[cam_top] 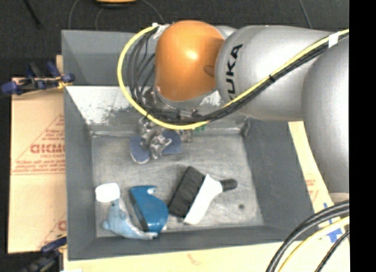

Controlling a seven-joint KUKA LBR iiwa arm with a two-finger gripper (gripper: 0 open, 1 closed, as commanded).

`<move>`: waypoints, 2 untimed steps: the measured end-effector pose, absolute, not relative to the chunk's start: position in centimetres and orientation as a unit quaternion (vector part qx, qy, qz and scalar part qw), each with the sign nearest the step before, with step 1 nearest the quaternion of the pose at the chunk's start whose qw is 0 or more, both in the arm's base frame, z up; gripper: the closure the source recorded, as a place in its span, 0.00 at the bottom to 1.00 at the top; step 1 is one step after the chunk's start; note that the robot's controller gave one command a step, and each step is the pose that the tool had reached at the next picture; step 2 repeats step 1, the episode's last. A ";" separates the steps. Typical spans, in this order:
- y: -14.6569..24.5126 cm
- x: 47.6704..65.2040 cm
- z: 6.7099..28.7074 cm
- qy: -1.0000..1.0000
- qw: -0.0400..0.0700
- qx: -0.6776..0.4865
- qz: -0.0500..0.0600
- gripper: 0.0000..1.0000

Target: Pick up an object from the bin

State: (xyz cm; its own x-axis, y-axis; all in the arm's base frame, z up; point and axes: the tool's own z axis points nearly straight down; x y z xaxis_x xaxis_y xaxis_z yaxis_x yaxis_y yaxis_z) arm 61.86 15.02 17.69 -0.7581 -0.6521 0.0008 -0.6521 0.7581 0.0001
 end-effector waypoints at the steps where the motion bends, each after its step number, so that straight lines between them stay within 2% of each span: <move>1: 18.1 62.3 20.4 -0.933 -0.009 0.360 0.001 1.00; 2: 18.1 62.3 20.4 -0.933 -0.009 0.360 0.001 1.00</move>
Offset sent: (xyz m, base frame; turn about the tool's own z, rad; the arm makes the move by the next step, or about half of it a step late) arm -0.0361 0.0054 0.0087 -0.0305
